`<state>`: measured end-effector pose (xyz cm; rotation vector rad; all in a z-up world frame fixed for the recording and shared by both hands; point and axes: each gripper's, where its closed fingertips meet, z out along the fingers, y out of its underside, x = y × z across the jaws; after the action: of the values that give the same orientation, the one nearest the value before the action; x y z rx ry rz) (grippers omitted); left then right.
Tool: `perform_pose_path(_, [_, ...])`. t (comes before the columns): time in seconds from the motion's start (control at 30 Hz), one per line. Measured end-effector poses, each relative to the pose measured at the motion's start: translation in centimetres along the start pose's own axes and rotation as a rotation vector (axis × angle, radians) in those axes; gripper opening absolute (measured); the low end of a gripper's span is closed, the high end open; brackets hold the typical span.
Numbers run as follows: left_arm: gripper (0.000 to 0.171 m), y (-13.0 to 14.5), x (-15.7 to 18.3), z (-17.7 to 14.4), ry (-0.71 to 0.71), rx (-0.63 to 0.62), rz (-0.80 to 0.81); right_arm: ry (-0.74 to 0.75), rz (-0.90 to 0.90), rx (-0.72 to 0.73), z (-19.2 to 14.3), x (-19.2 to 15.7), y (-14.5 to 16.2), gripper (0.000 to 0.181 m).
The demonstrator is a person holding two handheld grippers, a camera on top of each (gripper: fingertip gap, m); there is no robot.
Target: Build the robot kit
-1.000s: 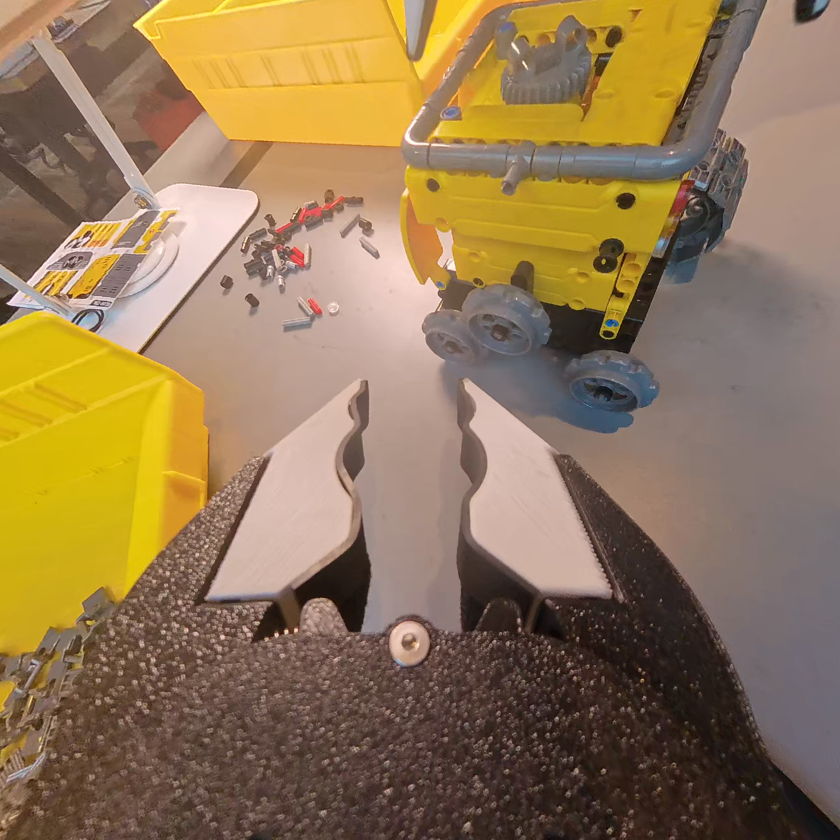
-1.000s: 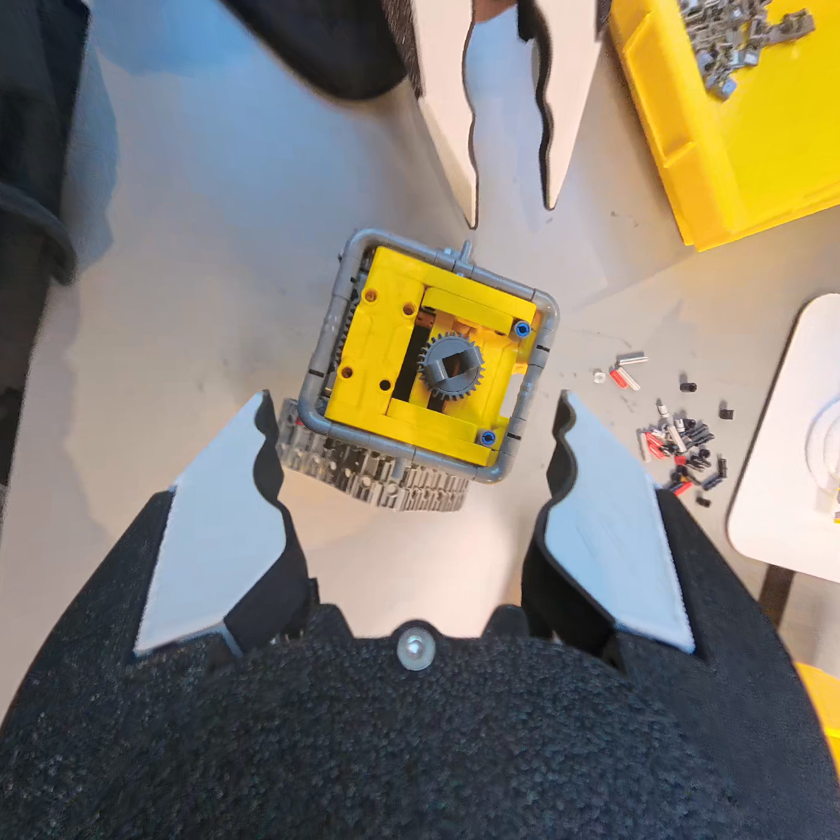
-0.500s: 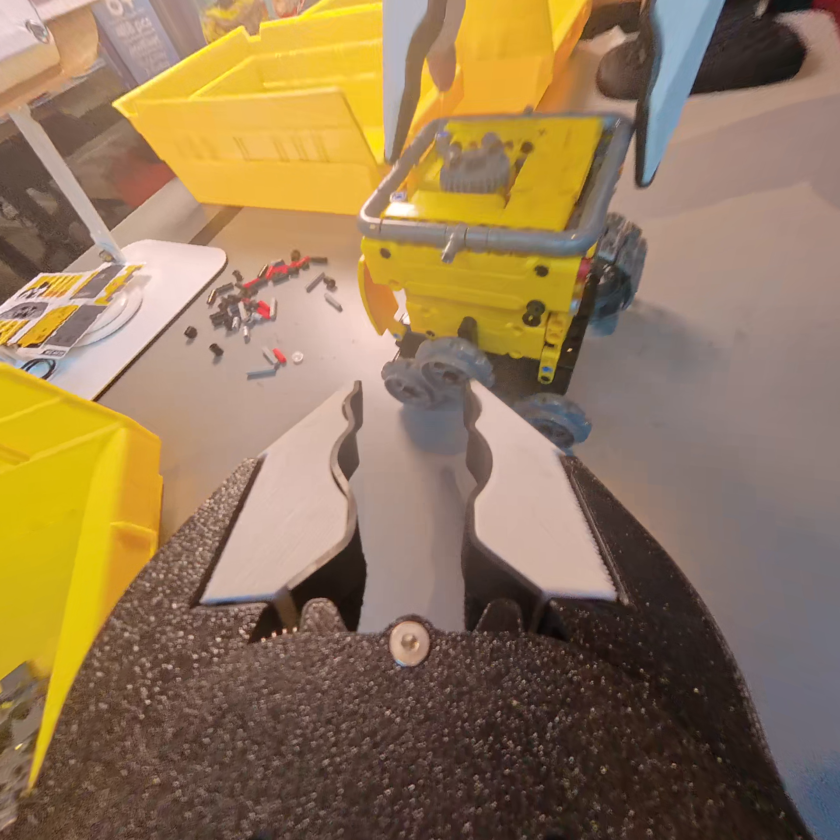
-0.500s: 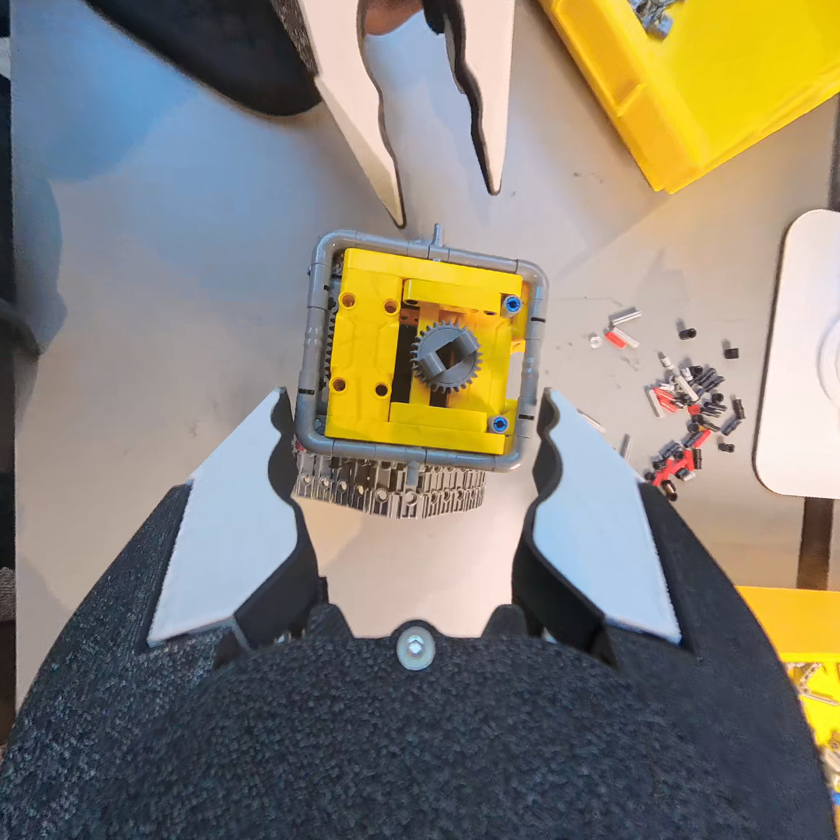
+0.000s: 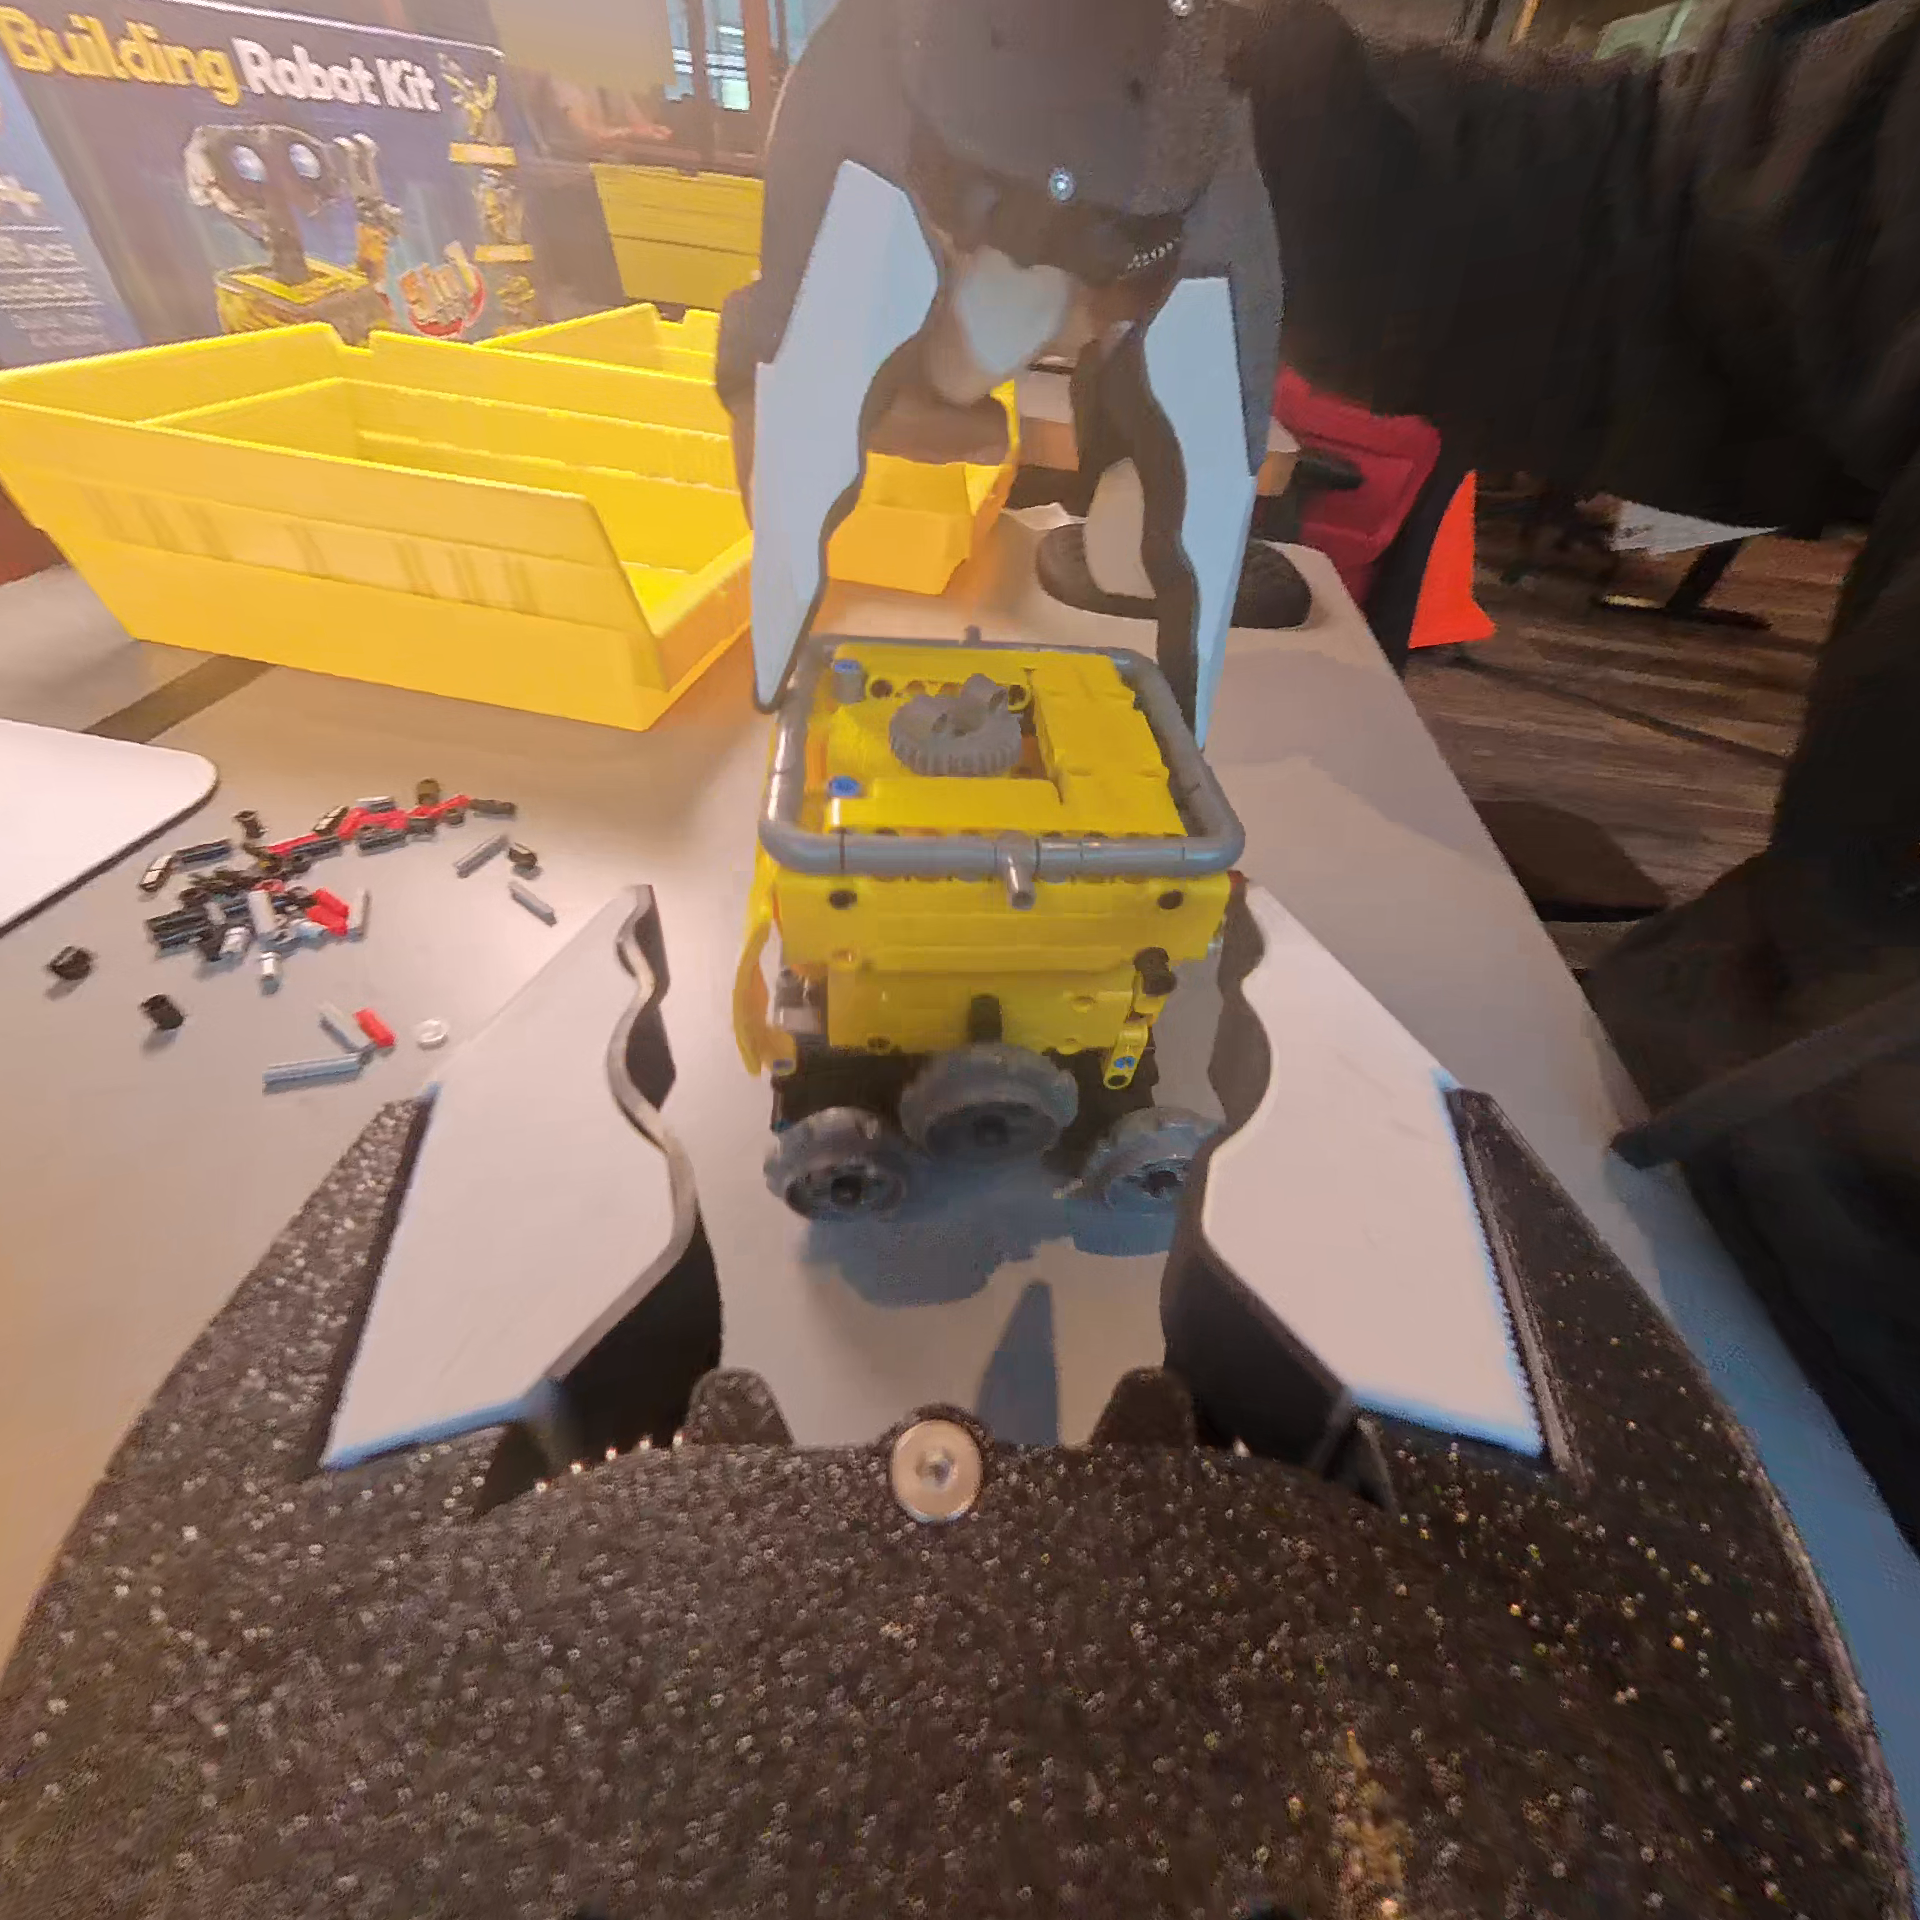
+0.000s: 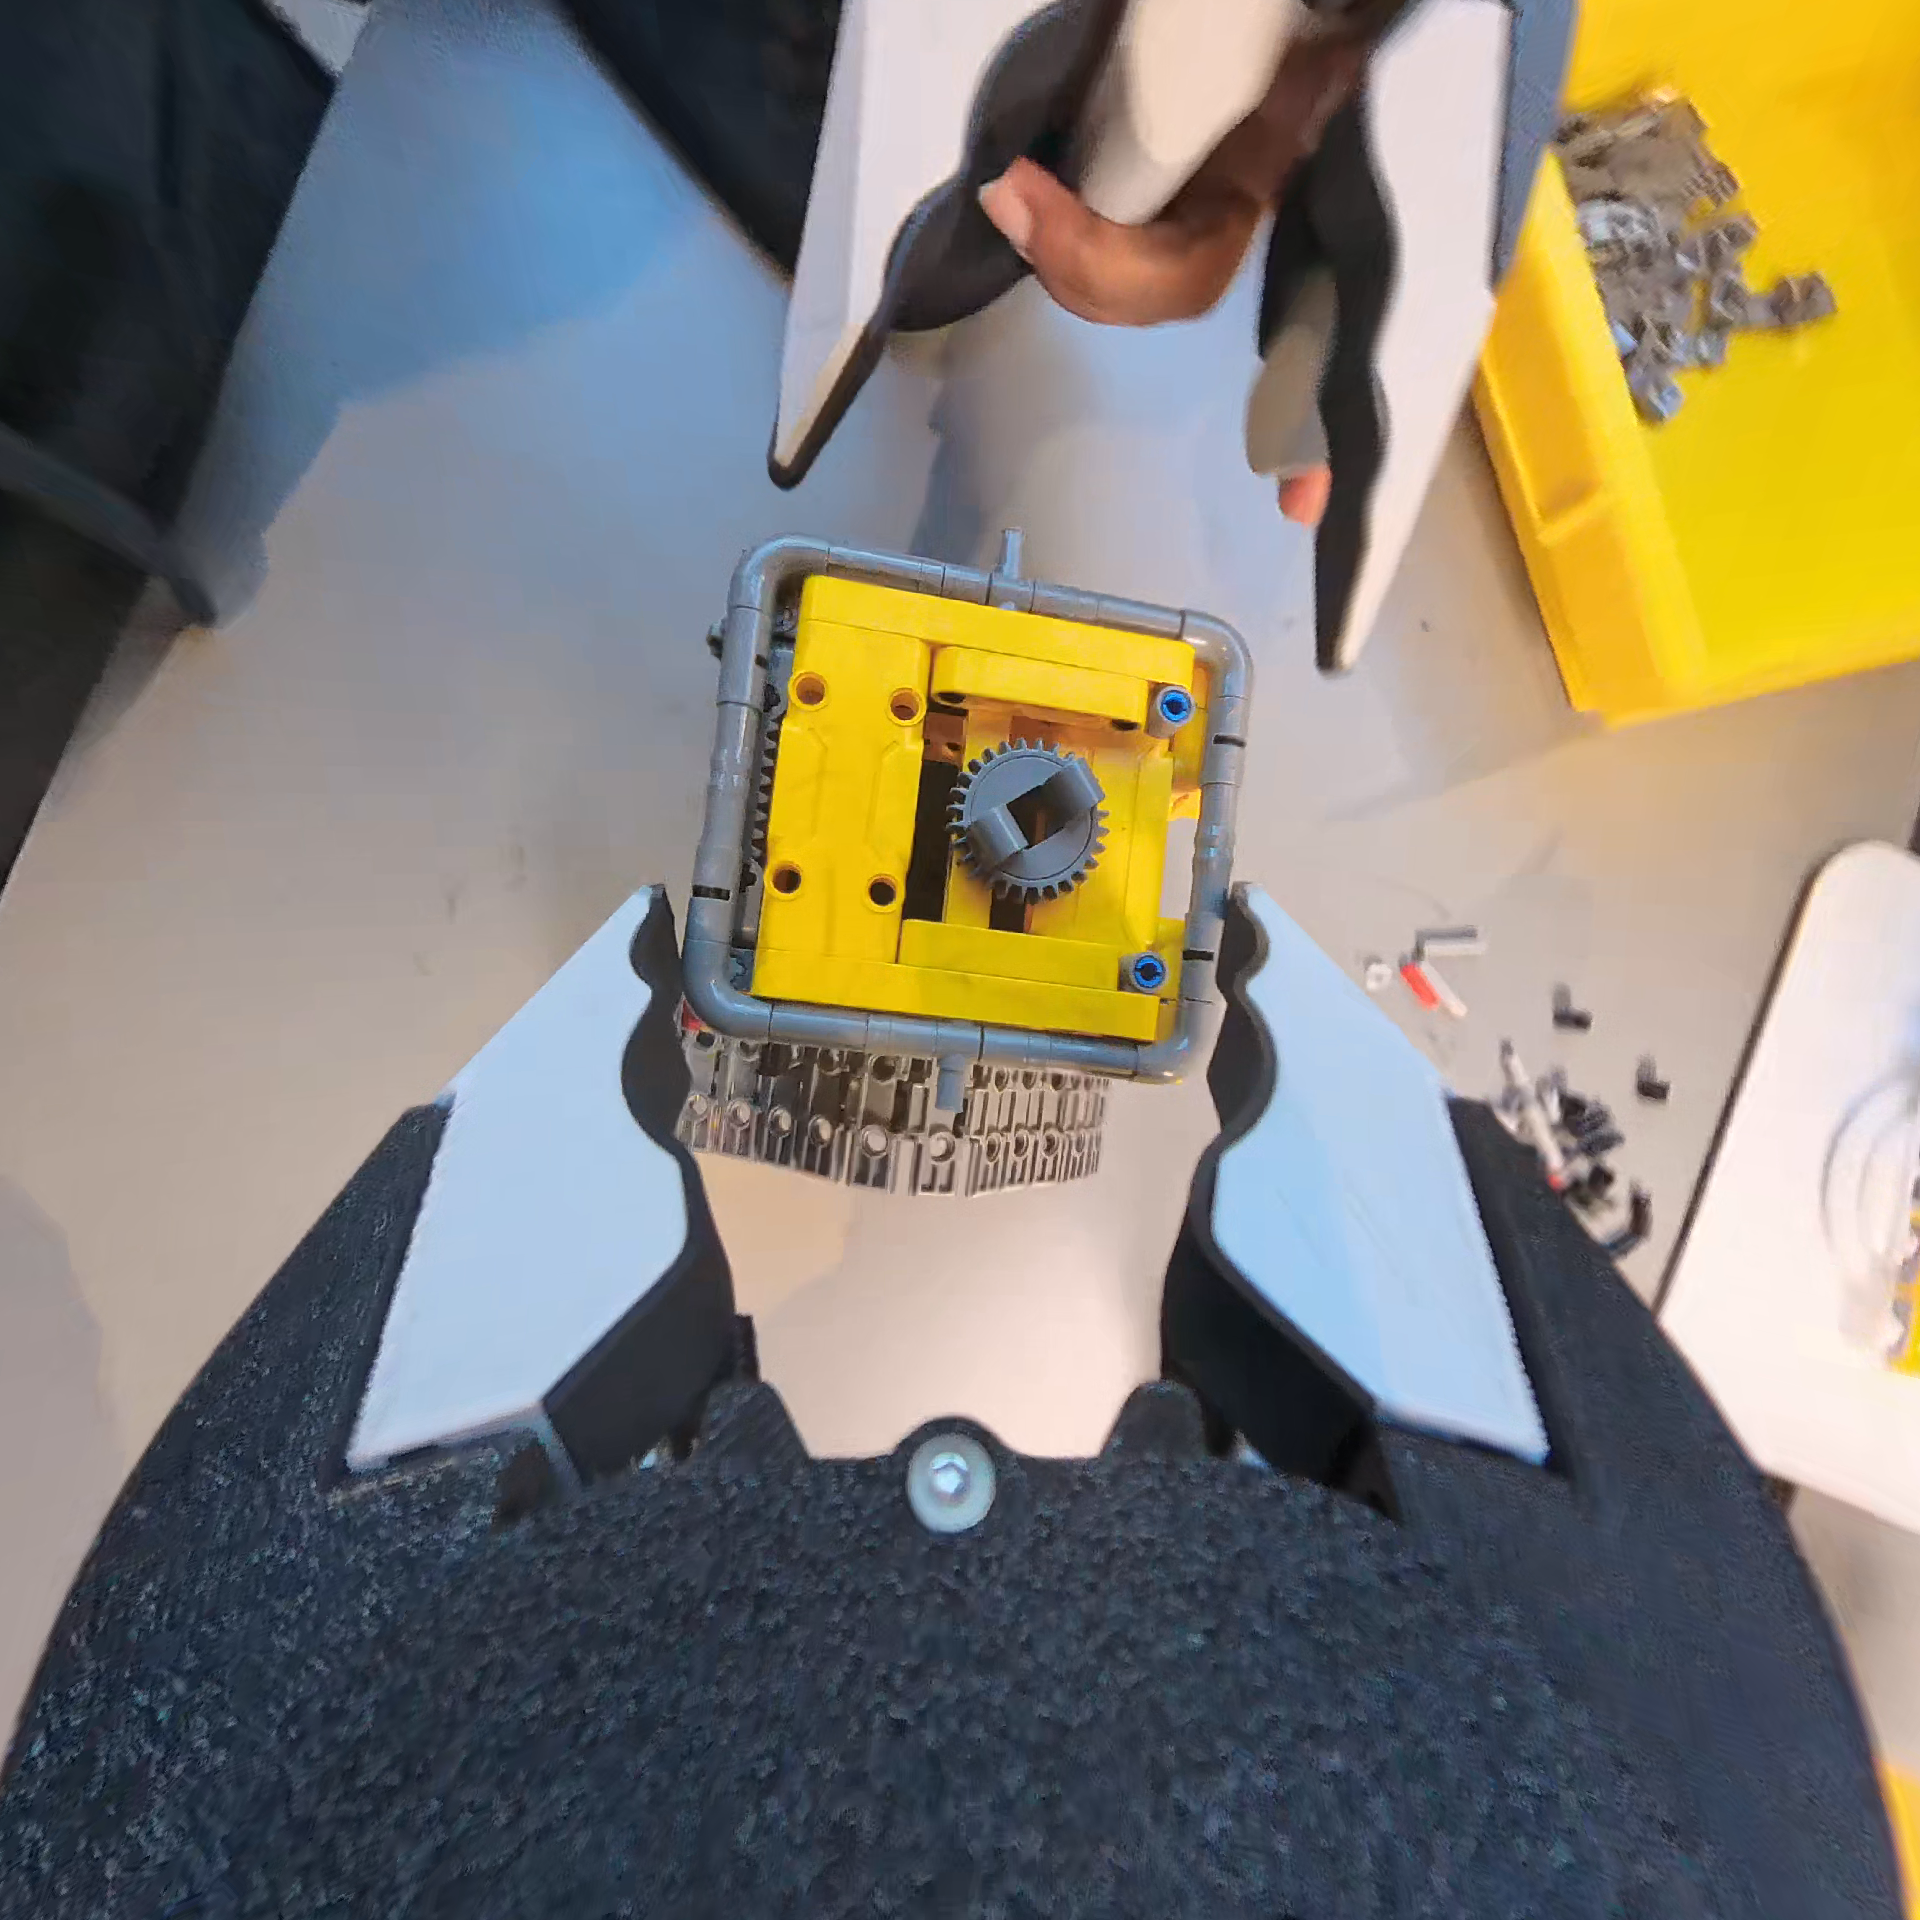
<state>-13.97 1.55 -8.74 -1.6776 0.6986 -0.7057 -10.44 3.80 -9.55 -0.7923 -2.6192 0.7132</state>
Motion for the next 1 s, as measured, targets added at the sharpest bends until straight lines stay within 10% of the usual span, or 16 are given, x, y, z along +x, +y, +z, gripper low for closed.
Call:
perform_pose_path(0.2, [0.112,1.2,1.2,1.6,0.029,-0.056,0.026,-0.012,-0.178,-0.099,0.3,0.9,-0.5,0.101])
perform_pose_path(0.37, [0.099,1.5,0.9,0.6,-0.073,-0.084,0.053,0.215,-0.101,-0.101,-1.2,3.3,0.8,0.109])
perform_pose_path(0.57, [0.071,1.8,1.8,-0.1,-0.115,-0.11,0.119,0.644,0.135,-0.073,-5.7,6.0,5.5,0.076])
perform_pose_path(0.83, [0.061,0.2,0.6,-0.9,-0.152,-0.038,0.09,0.411,0.496,0.296,-3.5,0.9,2.6,0.121])
perform_pose_path(1.0, [0.051,0.3,0.8,0.1,-0.144,-0.078,0.119,0.4,0.443,0.247,-0.1,1.8,1.4,0.109])
